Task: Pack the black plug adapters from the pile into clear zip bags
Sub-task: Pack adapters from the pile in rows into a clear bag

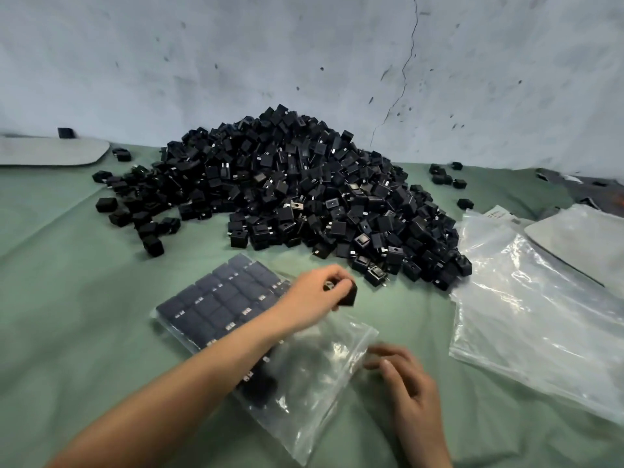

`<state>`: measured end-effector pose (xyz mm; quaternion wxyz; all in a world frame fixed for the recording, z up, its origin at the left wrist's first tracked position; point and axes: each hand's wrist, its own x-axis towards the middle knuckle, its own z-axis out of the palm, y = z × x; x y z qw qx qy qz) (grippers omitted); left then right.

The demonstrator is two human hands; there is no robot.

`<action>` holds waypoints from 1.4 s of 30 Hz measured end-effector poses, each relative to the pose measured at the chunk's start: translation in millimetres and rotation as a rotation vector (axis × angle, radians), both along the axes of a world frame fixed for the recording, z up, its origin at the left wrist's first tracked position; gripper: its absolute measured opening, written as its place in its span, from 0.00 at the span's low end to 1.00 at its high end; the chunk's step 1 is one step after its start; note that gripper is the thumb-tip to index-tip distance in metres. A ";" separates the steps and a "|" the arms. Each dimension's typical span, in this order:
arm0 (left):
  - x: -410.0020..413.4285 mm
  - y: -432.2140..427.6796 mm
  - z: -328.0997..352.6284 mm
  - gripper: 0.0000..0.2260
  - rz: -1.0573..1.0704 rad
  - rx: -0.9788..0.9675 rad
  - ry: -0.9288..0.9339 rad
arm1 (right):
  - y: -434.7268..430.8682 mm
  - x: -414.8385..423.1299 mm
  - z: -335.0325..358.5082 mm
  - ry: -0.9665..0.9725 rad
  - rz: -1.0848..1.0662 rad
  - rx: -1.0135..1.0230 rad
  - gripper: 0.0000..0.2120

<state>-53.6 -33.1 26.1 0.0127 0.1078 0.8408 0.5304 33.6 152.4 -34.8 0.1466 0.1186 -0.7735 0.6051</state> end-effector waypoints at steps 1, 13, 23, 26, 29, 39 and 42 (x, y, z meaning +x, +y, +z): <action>17.6 -2.9 0.5 0.04 -0.036 0.060 -0.024 | -2.6 3.4 4.5 0.089 -0.050 0.073 0.08; 104.8 -34.0 2.5 0.13 -0.006 0.298 -0.214 | -37.7 22.3 23.8 0.446 0.138 0.543 0.13; 127.3 -12.2 -18.3 0.23 -0.021 -0.686 0.119 | 9.3 29.2 16.7 0.285 -0.061 0.514 0.27; 136.4 -1.2 -24.9 0.17 -0.040 -0.841 0.212 | 11.9 29.9 9.3 0.323 0.020 0.588 0.28; 137.0 -0.8 -21.8 0.10 0.044 -0.787 0.339 | 3.6 31.8 4.7 0.338 0.114 0.604 0.24; 135.2 -22.1 -25.6 0.09 0.111 -0.438 0.360 | -40.0 17.3 -3.1 0.170 0.437 0.728 0.12; 119.4 -57.7 -27.0 0.14 0.250 -0.407 0.270 | -29.2 17.4 -1.5 0.086 0.501 0.804 0.14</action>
